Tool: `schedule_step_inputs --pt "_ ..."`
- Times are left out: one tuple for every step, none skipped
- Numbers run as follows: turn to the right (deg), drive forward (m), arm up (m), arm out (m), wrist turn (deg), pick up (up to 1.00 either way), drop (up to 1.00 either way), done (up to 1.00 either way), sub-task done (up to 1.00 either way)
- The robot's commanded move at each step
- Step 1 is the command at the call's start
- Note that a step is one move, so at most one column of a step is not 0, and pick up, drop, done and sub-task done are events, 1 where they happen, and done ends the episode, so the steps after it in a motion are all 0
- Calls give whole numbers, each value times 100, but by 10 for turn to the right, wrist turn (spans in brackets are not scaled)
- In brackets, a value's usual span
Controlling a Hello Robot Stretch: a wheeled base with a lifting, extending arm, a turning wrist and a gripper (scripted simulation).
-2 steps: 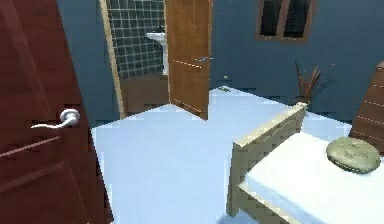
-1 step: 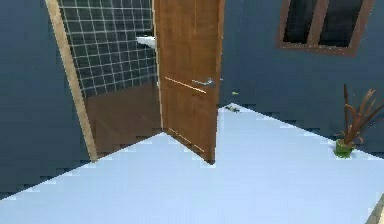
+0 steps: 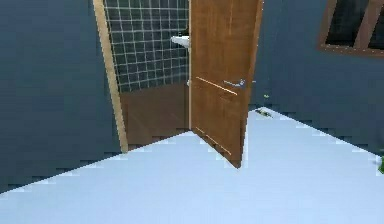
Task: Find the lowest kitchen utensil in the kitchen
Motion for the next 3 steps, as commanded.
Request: schedule_step_inputs --pt "0 15 0 0 0 0 0 0 0" --pt "-90 0 0 0 0 0 0 0 0" --pt "0 100 0 0 0 0 0 0 0"
